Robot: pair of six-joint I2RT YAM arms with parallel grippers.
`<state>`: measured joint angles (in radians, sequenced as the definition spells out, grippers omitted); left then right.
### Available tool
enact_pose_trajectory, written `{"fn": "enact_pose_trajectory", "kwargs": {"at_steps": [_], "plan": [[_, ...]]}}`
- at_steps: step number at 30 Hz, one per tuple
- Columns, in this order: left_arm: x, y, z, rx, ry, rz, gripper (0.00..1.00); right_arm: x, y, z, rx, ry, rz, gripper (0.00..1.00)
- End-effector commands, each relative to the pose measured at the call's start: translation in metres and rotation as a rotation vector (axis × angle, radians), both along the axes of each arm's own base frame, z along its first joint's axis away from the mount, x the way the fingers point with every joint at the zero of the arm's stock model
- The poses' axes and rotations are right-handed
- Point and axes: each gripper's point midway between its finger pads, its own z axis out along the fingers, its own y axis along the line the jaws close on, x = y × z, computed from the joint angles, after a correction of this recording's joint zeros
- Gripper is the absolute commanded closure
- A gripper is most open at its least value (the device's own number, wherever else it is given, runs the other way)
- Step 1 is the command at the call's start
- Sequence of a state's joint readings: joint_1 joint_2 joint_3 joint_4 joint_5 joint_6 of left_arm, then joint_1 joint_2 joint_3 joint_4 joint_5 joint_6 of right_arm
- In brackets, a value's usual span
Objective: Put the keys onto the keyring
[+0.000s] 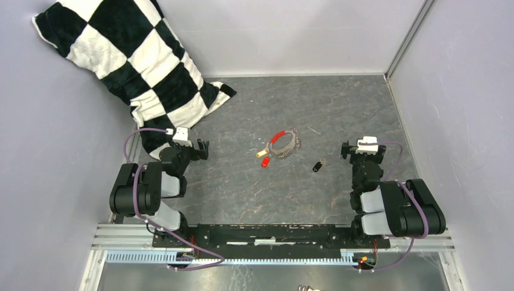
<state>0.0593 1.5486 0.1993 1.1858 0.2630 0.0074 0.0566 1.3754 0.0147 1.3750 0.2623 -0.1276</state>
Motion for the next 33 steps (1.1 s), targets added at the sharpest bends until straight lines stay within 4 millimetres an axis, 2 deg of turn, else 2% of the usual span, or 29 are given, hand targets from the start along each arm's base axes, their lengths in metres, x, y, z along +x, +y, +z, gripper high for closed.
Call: {"fn": "enact_pose_trajectory", "kwargs": {"at_steps": [1, 14, 15, 17, 19, 20, 21, 22, 23, 24, 26, 27, 28, 30, 31, 33], "plan": [[0.009, 0.002, 0.023, 0.01, -0.089, 0.012, 0.0, -0.029, -0.001, -0.025, -0.004, 0.061, 0.006, 0.02], [0.012, 0.003, 0.028, 0.008, -0.086, 0.013, 0.0, -0.028, -0.002, -0.025, -0.004, 0.061, 0.001, 0.02], [0.016, 0.004, 0.032, 0.004, -0.074, 0.016, 0.0, -0.027, -0.005, -0.021, -0.004, 0.053, -0.019, 0.02], [0.025, 0.001, 0.036, 0.027, 0.019, -0.017, 0.0, -0.011, -0.01, -0.025, 0.01, 0.165, -0.081, 0.02], [0.034, -0.006, 0.047, 0.044, 0.135, -0.082, 0.0, 0.007, -0.001, -0.004, 0.158, 0.161, -0.084, 0.02], [0.036, -0.009, 0.053, 0.045, 0.177, -0.101, 0.0, 0.013, 0.009, 0.01, 0.205, 0.121, -0.036, 0.02], [0.037, -0.01, 0.059, 0.055, 0.214, -0.115, 0.0, 0.014, 0.012, 0.025, 0.33, 0.039, -0.049, 0.02], [0.036, -0.011, 0.063, 0.067, 0.243, -0.126, 0.0, 0.013, 0.008, 0.031, 0.471, -0.022, -0.108, 0.02], [0.033, -0.012, 0.064, 0.078, 0.283, -0.142, 0.0, 0.014, 0.01, 0.026, 0.598, 0.005, -0.147, 0.02], [0.031, -0.015, 0.066, 0.098, 0.312, -0.162, 0.0, 0.017, 0.016, 0.024, 0.637, 0.036, -0.13, 0.02], [0.024, -0.021, 0.066, 0.138, 0.38, -0.189, 0.0, 0.034, 0.06, 0.039, 0.541, 0.099, 0.135, 0.06], [0.018, -0.034, 0.065, 0.177, 0.409, -0.23, 0.0, 0.04, 0.081, 0.042, 0.5, 0.149, 0.19, 0.08], [0.014, -0.042, 0.064, 0.203, 0.432, -0.25, 0.0, 0.046, 0.09, 0.042, 0.426, 0.198, 0.181, 0.08], [0.003, -0.056, 0.06, 0.291, 0.459, -0.291, 0.0, 0.048, 0.114, 0.033, 0.319, 0.295, 0.185, 0.05], [-0.001, -0.063, 0.059, 0.326, 0.464, -0.306, 0.0, 0.048, 0.129, 0.03, 0.297, 0.33, 0.222, 0.02], [-0.008, -0.075, 0.058, 0.352, 0.474, -0.333, 0.0, 0.047, 0.155, 0.018, 0.282, 0.407, 0.268, 0.02]]}}
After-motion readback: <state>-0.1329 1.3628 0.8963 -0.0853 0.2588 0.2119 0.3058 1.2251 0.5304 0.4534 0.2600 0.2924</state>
